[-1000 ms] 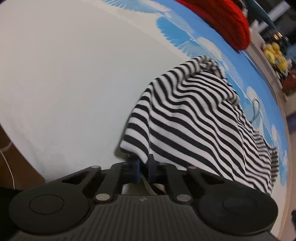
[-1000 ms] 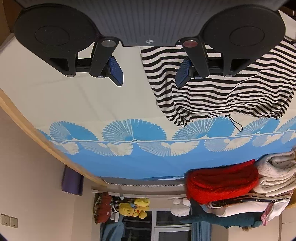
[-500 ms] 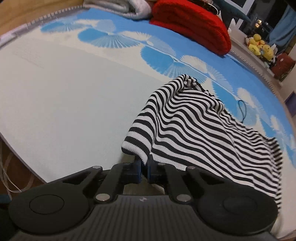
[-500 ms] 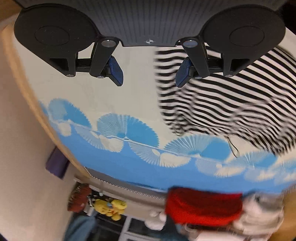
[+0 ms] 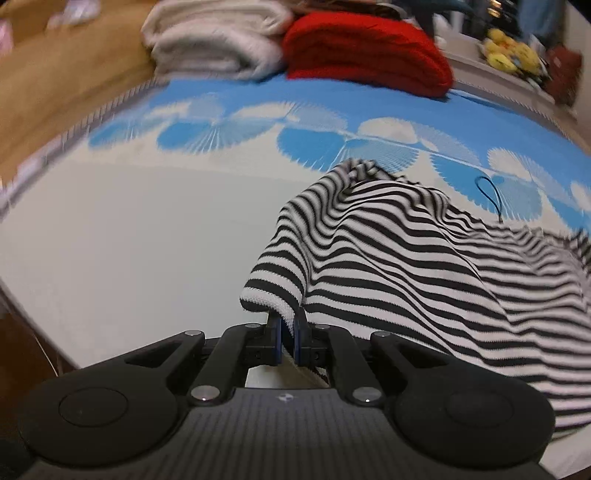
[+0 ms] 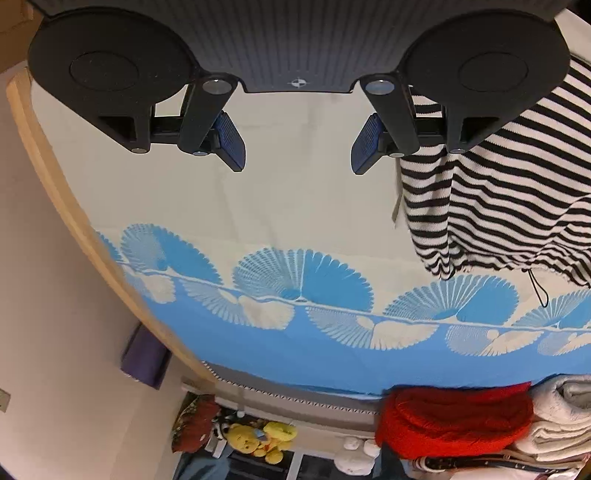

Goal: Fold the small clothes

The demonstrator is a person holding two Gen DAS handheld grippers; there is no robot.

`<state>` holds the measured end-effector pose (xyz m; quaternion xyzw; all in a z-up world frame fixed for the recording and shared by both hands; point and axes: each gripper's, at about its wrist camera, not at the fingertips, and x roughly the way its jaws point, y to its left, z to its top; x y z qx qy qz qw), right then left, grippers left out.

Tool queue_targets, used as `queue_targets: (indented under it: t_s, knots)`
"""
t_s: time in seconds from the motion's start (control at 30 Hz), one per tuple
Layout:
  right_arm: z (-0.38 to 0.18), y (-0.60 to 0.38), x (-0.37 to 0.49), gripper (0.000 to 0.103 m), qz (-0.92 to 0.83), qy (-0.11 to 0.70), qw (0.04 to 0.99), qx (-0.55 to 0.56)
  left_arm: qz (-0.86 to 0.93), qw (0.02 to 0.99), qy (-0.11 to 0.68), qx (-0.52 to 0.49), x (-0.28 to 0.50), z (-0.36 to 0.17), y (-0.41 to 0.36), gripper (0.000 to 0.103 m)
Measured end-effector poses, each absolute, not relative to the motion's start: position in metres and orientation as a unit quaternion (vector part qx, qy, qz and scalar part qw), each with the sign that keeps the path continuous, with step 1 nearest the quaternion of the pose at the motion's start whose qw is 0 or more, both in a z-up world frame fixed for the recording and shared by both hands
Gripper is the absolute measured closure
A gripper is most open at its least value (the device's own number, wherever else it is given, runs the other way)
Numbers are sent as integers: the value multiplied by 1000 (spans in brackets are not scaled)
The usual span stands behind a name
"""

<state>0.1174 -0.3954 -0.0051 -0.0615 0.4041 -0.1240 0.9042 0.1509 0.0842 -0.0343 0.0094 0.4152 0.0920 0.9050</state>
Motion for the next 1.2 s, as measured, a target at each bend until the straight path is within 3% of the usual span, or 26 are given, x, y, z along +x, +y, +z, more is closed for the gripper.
queue_targets:
  t_s: [0.13,0.33,0.57,0.73,0.83,0.93,1.03,1.2]
  knots:
    - [-9,-400,122,38,-119,413,902,-44,83,913,395,60,151,-31,59,97]
    - [-10,-404,127,38,-108,413,904,-27,56,927,368,41,148,10,35,97]
    - [9,-432,113,38,-181,350,919,-6,-76,945,286,142,118,55,-103,98]
    - [19,-459,94,38,-229,311,922,27,-230,909,266,225,72,19,-229,98]
    - [21,-472,83,38,-235,298,924,54,-321,862,331,209,74,-19,-275,91]
    - [19,-480,79,38,-212,302,926,76,-347,842,395,124,97,-24,-266,83]
    - [15,-482,81,39,-165,315,928,110,-335,858,385,61,115,-1,-219,65]
    - [10,-467,97,45,-54,343,922,169,-276,881,376,79,144,21,-129,65]
